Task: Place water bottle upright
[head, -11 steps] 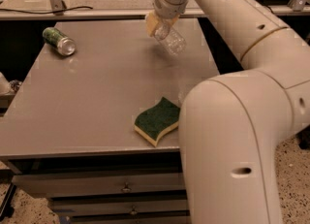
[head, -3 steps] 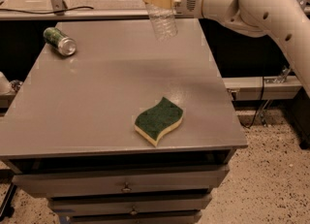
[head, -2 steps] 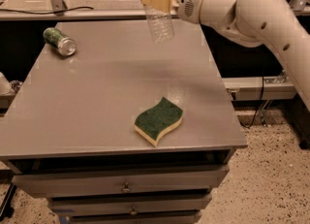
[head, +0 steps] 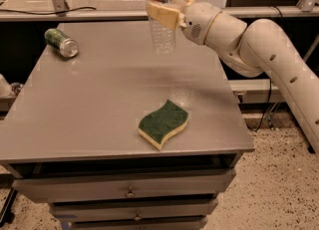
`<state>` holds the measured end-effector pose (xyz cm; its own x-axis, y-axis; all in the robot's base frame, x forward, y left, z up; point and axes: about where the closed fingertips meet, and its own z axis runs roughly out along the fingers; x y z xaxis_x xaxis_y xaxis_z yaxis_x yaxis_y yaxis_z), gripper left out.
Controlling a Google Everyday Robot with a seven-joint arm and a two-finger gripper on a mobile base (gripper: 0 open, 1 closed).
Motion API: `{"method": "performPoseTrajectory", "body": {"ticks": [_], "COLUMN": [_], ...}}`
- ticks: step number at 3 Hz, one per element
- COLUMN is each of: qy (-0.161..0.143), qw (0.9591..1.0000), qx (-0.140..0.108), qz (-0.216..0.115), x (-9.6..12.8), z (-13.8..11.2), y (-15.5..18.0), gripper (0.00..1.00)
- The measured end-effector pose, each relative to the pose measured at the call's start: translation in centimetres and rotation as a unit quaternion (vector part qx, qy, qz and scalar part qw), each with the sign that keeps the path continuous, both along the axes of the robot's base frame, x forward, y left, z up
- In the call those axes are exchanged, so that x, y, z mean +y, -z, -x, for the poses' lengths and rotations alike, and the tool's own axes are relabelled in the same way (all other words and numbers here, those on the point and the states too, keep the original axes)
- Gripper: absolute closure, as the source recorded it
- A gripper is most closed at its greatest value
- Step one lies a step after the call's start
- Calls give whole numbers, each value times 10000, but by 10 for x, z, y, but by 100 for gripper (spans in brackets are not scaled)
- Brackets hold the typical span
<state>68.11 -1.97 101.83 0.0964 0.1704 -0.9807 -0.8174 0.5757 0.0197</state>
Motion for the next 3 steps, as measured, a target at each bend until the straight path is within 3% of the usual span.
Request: {"method": "performPoseTrajectory", "body": {"ticks": [3], "qy": [-884], "qw": [9950], "qx": [-387], "qz": [-238], "x": [-23], "z": [30], "y": [55], "gripper": [100]}}
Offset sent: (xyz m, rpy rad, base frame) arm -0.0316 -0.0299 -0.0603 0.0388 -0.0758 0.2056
